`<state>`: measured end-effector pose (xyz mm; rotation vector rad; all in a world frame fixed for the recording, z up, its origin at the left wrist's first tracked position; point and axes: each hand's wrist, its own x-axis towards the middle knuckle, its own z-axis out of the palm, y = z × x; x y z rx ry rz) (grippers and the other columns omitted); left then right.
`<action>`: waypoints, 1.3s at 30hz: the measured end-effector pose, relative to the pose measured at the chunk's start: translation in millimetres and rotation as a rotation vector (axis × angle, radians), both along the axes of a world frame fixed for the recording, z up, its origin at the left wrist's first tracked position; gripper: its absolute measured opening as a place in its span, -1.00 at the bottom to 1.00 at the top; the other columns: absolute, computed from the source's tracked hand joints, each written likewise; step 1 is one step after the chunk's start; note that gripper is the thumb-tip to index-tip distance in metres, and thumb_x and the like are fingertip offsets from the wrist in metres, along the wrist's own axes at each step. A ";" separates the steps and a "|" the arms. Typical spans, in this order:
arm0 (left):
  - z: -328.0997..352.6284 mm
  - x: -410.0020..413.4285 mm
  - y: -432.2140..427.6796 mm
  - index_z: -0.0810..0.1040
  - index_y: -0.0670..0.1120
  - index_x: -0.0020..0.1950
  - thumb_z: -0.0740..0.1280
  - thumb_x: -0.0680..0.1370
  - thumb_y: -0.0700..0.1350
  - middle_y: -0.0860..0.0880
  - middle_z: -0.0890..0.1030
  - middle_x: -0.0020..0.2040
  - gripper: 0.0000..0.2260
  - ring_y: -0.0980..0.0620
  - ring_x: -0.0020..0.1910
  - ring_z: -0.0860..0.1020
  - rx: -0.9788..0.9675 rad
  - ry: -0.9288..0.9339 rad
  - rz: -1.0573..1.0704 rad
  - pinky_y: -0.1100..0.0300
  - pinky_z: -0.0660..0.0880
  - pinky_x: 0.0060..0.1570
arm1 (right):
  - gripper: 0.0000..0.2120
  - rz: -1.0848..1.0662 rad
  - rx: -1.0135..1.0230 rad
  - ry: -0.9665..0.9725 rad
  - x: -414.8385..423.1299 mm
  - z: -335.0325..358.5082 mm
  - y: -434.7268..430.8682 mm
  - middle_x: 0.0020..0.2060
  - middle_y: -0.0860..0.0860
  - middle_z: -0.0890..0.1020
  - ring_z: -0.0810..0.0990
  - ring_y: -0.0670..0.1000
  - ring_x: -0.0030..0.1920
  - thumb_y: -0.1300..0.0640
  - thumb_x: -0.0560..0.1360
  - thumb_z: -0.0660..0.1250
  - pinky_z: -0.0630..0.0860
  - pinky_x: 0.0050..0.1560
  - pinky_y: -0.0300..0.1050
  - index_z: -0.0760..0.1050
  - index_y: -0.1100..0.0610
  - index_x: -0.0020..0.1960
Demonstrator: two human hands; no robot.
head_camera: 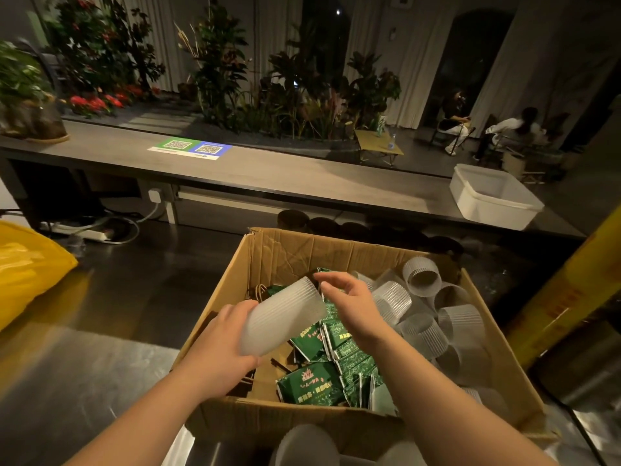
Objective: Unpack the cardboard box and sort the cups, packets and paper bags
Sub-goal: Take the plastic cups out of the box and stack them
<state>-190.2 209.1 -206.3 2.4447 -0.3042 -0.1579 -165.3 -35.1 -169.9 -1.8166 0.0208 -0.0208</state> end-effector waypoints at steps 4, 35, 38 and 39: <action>-1.2 0.5 0.2 0.18 0.25 0.47 0.57 0.44 0.02 0.27 0.25 0.23 -0.24 0.14 0.23 0.37 -0.008 0.004 0.019 0.07 0.49 0.27 | -0.58 -0.241 -0.977 -0.037 16.2 -7.0 -46.1 0.37 -0.03 0.45 0.32 0.03 0.43 -0.02 0.58 0.37 0.29 0.46 0.07 0.45 -0.03 0.41; -2.4 1.6 0.7 0.14 0.41 0.39 0.57 0.44 0.01 0.48 0.19 0.26 -0.24 0.28 0.27 0.33 -0.086 -0.010 -0.115 0.09 0.42 0.37 | -0.69 0.169 0.264 0.502 12.8 -10.7 -29.0 0.13 0.15 0.54 0.52 0.11 0.05 0.09 0.67 0.22 0.52 -0.12 -0.09 0.54 0.18 0.34; -3.4 2.3 1.3 0.13 0.40 0.40 0.57 0.44 0.01 0.47 0.18 0.24 -0.23 0.28 0.26 0.33 -0.068 -0.010 -0.107 0.10 0.42 0.35 | -0.71 0.207 0.049 0.450 12.5 -18.3 -16.8 0.02 0.09 0.54 0.49 0.01 -0.09 0.07 0.70 0.17 0.43 -0.24 -0.20 0.52 0.19 0.31; -3.4 2.7 1.5 0.13 0.40 0.41 0.57 0.44 0.00 0.43 0.20 0.25 -0.22 0.26 0.25 0.34 -0.063 -0.009 -0.095 0.09 0.43 0.35 | -0.71 0.161 -0.024 0.399 13.8 -18.0 -13.7 0.02 0.07 0.55 0.46 -0.03 -0.15 0.06 0.71 0.16 0.39 -0.31 -0.25 0.51 0.19 0.29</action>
